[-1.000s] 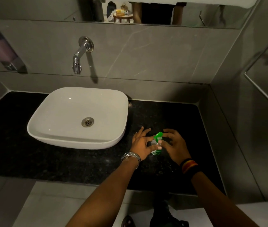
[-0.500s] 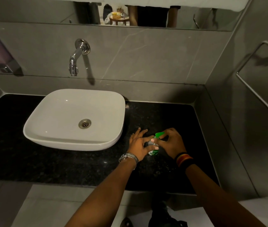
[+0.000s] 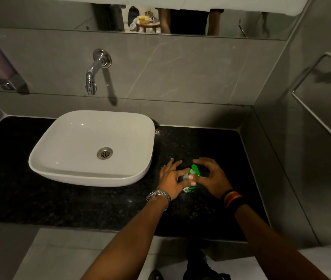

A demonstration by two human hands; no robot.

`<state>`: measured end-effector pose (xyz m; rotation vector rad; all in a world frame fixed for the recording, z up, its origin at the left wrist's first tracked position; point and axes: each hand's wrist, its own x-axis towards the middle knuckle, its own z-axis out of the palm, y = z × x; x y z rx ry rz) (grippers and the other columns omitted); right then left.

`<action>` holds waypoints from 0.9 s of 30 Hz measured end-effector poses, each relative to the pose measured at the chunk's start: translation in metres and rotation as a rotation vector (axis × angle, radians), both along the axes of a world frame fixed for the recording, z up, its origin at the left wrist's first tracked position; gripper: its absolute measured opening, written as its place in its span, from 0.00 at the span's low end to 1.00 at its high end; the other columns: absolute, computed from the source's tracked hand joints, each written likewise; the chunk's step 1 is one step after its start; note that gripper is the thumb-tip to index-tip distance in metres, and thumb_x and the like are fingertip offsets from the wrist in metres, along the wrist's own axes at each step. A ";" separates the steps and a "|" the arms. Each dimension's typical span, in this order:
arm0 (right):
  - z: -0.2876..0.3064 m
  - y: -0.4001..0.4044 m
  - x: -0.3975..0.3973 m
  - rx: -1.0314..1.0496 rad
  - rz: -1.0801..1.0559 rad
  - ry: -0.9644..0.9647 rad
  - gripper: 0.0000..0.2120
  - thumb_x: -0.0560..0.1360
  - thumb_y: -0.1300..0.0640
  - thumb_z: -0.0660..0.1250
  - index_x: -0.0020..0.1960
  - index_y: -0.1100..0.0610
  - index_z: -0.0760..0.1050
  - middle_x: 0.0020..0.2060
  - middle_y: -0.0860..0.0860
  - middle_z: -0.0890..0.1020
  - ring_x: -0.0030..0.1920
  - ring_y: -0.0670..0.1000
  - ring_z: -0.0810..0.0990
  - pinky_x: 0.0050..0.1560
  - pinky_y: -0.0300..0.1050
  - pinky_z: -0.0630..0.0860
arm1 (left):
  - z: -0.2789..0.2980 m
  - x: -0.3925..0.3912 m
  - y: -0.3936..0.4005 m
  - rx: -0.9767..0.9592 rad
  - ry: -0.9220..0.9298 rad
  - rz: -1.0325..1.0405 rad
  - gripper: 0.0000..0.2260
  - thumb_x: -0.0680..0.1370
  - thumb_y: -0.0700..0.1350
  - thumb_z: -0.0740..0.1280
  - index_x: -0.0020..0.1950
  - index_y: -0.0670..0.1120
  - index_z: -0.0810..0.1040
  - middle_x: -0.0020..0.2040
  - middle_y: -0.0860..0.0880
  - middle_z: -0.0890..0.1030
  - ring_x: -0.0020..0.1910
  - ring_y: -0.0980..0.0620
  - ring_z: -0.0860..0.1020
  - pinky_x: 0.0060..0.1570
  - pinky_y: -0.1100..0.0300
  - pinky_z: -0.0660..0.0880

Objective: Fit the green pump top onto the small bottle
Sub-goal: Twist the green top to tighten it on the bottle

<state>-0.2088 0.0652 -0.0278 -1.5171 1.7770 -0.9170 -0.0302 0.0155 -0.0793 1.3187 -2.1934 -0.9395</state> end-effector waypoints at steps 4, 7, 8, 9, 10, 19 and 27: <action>-0.001 -0.004 -0.001 -0.028 0.078 0.082 0.16 0.67 0.57 0.79 0.54 0.55 0.85 0.60 0.47 0.79 0.63 0.47 0.75 0.59 0.27 0.69 | 0.002 0.000 0.001 -0.002 -0.003 -0.007 0.24 0.73 0.62 0.71 0.68 0.63 0.75 0.78 0.50 0.64 0.80 0.46 0.50 0.76 0.42 0.46; -0.002 -0.006 0.003 -0.077 -0.002 0.204 0.15 0.64 0.54 0.81 0.48 0.57 0.86 0.52 0.48 0.81 0.58 0.48 0.76 0.53 0.30 0.68 | 0.004 0.000 0.001 -0.004 0.000 -0.001 0.24 0.73 0.61 0.72 0.68 0.63 0.76 0.78 0.51 0.65 0.80 0.47 0.50 0.76 0.43 0.45; -0.002 -0.006 0.005 -0.075 -0.032 0.240 0.15 0.63 0.52 0.81 0.46 0.57 0.85 0.50 0.48 0.81 0.55 0.49 0.76 0.52 0.34 0.69 | 0.004 0.000 0.001 -0.008 0.002 0.001 0.23 0.73 0.60 0.72 0.68 0.62 0.76 0.78 0.51 0.65 0.80 0.47 0.50 0.76 0.43 0.46; -0.003 -0.006 0.007 -0.066 -0.063 0.261 0.17 0.62 0.48 0.81 0.45 0.56 0.83 0.49 0.48 0.81 0.53 0.48 0.76 0.51 0.38 0.71 | 0.004 0.000 0.002 -0.011 0.004 0.000 0.23 0.73 0.60 0.72 0.67 0.61 0.77 0.78 0.50 0.65 0.80 0.47 0.50 0.76 0.43 0.46; -0.004 -0.005 0.009 -0.053 -0.088 0.260 0.19 0.61 0.46 0.81 0.44 0.56 0.81 0.48 0.48 0.80 0.52 0.47 0.76 0.52 0.40 0.72 | 0.004 0.000 0.002 -0.011 0.006 -0.001 0.22 0.73 0.60 0.72 0.67 0.61 0.77 0.78 0.50 0.65 0.80 0.47 0.50 0.76 0.42 0.46; 0.001 -0.002 0.003 -0.058 0.037 0.196 0.16 0.66 0.53 0.80 0.52 0.57 0.85 0.58 0.50 0.81 0.61 0.50 0.76 0.62 0.42 0.71 | 0.003 0.000 0.001 -0.017 -0.003 -0.001 0.20 0.73 0.61 0.72 0.64 0.60 0.79 0.78 0.51 0.65 0.80 0.47 0.50 0.76 0.42 0.46; -0.004 0.000 0.003 0.000 0.032 0.156 0.21 0.68 0.50 0.79 0.59 0.54 0.83 0.63 0.49 0.78 0.66 0.50 0.73 0.68 0.47 0.70 | 0.002 0.000 0.001 -0.011 0.017 0.008 0.20 0.73 0.62 0.71 0.63 0.58 0.80 0.78 0.51 0.65 0.80 0.48 0.50 0.76 0.42 0.45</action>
